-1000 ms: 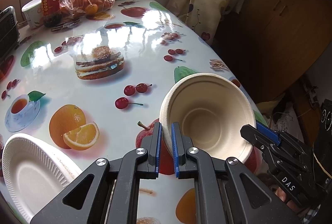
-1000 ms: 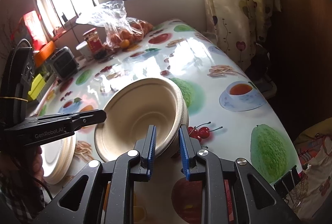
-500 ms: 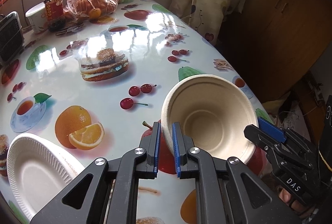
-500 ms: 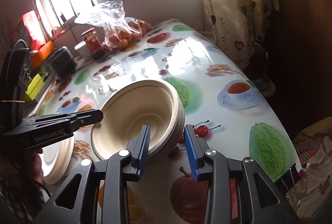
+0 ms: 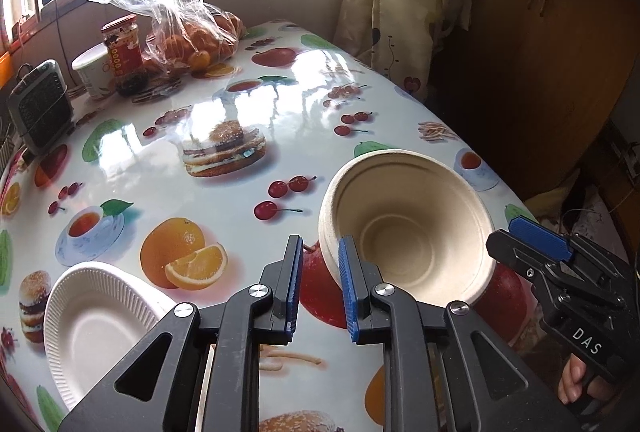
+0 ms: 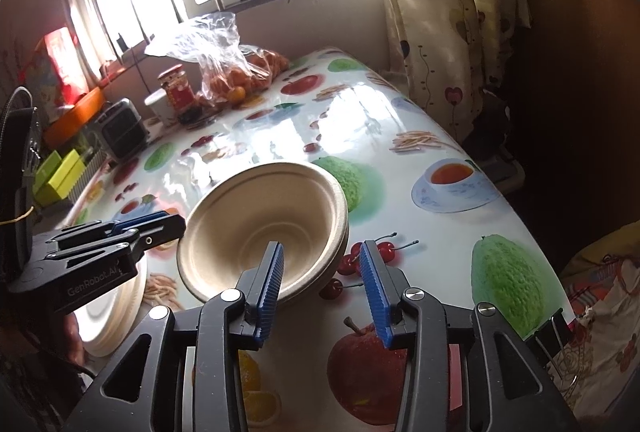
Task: Organize plates and bowls
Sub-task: 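Open the right tool to release the bowl onto the stack, then lower the left tool's bowl onto the bowl stack and open the left tool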
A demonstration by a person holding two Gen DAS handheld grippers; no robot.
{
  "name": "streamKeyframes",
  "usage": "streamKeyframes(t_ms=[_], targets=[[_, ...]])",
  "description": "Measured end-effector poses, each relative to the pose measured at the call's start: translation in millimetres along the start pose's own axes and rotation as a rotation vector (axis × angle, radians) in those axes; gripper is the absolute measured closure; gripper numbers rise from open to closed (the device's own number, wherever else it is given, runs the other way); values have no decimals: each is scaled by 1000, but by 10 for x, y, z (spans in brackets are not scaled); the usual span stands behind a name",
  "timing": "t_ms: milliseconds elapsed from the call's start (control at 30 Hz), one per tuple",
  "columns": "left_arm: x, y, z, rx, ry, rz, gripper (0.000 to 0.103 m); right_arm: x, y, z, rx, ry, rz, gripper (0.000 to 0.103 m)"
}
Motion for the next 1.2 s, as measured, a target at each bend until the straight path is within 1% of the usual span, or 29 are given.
streamKeyframes(t_ms=[100, 233, 300, 400, 433, 533, 633, 733, 833, 933, 1200], targets=[[-51, 11, 33, -1, 10, -21, 83, -50, -10, 24, 1, 10, -3, 63], [-146, 52, 86, 13, 28, -61, 73, -122, -22, 69, -10, 35, 6, 59], [-203, 88, 119, 20, 46, -73, 73, -153, -23, 103, -10, 43, 3, 58], [-249, 145, 174, 29, 53, -98, 72, -194, -21, 166, -14, 57, 8, 55], [-265, 166, 197, 39, 55, -122, 71, -207, -22, 192, -17, 63, 8, 52], [-321, 243, 290, 70, 74, -174, 71, -243, -22, 283, -22, 77, 15, 49], [-348, 290, 364, 79, 76, -175, 71, -282, -20, 383, -27, 91, 21, 46], [-383, 297, 430, 67, 83, -187, 71, -312, -21, 478, -39, 107, 32, 42], [-401, 341, 501, 69, 73, -220, 71, -315, -20, 571, -44, 112, 37, 39], [-419, 394, 559, 77, 69, -234, 71, -291, -4, 658, -36, 98, 29, 39], [-479, 478, 673, 62, 87, -223, 71, -274, 46, 816, -20, 78, 28, 38]])
Point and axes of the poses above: each gripper's, at about its wrist camera, not at the fingertips, and x roughly the way its jaws point, y to its right, z to its underside, the point moved 4 cm from there along x, roughly the way its jaws point, and after that the axes turned 15 degrees about x, right-handed, at the moved point
